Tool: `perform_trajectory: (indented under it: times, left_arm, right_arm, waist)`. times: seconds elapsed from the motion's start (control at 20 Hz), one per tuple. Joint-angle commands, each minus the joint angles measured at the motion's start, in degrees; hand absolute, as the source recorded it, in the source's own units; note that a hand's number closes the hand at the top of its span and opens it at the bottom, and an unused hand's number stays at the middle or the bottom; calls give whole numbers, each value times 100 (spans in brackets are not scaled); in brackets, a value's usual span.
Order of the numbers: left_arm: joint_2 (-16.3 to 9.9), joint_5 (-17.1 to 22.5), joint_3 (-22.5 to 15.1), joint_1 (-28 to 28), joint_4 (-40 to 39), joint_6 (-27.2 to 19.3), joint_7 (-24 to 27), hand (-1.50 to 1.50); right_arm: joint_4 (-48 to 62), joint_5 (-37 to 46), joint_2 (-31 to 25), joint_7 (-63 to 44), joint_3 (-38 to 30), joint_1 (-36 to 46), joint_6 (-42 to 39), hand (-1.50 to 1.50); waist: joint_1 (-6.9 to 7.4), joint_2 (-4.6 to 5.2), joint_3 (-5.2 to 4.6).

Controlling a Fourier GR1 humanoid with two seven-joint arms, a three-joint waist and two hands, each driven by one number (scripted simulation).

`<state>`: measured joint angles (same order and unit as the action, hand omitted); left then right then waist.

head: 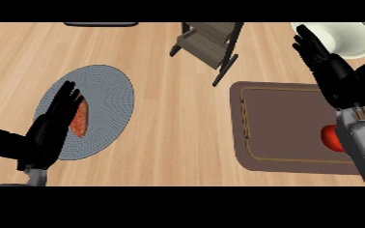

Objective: Pick the tomato from the tray and place it in the tiered basket

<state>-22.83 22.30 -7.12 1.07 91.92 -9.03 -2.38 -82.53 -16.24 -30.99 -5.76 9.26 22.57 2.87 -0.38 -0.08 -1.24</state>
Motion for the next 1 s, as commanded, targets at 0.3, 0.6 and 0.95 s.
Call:
perform_trajectory:
  times: [0.3, 0.6, 0.95]
  left_arm:
    - [-911, -1426, -133, -433, 195, -14, 562, 0]
    - [-504, -2189, -651, -757, 7, -168, 685, 0]
    - [-492, -2465, -630, -659, 133, -217, 615, 0]
  right_arm:
    - [-192, 1044, -1397, 86, -298, -37, -270, 150]
    - [315, -223, 63, 1236, -1458, -887, 365, -150]
    - [-1046, 197, -1645, -1077, -840, -1228, -715, -150]
  waist:
    - [-437, -69, 43]
    - [-30, 20, 128]
    - [-95, -29, 97]
